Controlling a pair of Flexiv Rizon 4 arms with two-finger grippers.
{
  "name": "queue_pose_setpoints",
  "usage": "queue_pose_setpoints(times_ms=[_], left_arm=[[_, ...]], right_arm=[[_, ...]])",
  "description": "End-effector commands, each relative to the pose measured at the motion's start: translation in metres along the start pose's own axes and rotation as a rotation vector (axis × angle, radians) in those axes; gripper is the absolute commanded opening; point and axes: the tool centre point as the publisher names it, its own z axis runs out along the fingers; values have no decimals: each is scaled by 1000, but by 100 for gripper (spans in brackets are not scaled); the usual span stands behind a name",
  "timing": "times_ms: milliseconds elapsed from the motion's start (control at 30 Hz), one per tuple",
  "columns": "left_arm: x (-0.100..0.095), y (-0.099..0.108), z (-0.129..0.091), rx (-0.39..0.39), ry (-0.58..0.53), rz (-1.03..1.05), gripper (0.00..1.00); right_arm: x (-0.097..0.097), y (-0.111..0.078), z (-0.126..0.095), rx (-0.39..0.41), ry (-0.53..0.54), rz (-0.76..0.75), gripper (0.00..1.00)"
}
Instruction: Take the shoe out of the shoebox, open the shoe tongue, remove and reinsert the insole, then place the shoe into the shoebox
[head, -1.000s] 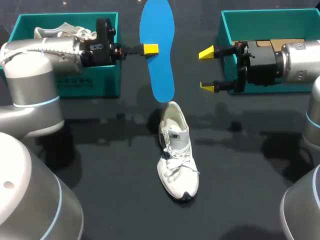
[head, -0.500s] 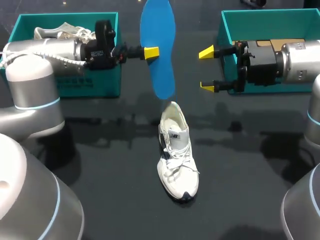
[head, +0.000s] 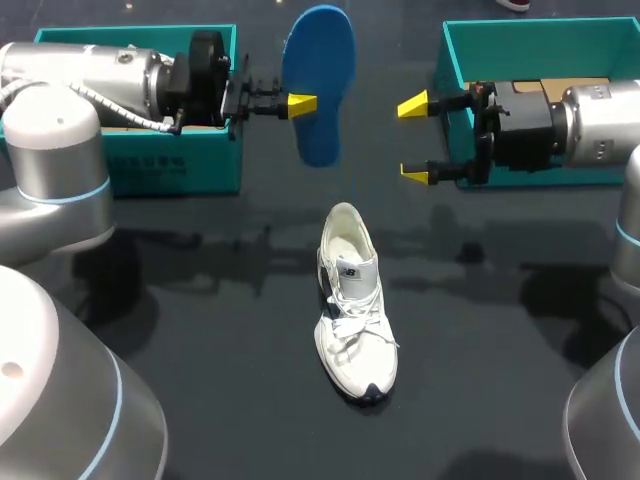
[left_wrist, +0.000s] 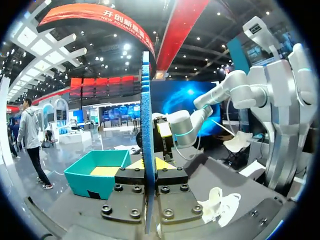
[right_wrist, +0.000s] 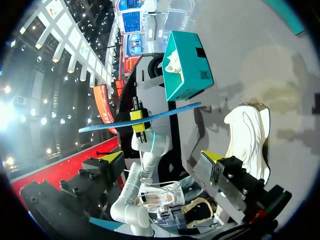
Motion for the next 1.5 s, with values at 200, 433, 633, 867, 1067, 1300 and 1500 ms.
queue_pose_setpoints(times_ms=[200, 433, 633, 867, 1067, 1300, 1500], left_arm=[[-8, -4, 2, -19, -84, 282, 0], [-8, -4, 2, -19, -84, 282, 0], [0, 11, 6, -38, -30, 449, 0], [11, 17, 6, -13, -44, 847, 0], [11, 17, 6, -13, -44, 847, 0], [11, 17, 6, -13, -44, 847, 0], [8, 19, 11, -99, -55, 1102, 0]], right_arm=[[0, 0, 2, -2, -3, 0, 100], [0, 0, 2, -2, -3, 0, 100], [0, 0, 2, -2, -3, 0, 100], [0, 0, 2, -2, -3, 0, 100], [0, 0, 2, -2, -3, 0, 100], [0, 0, 2, -2, -3, 0, 100], [0, 0, 2, -2, -3, 0, 100]])
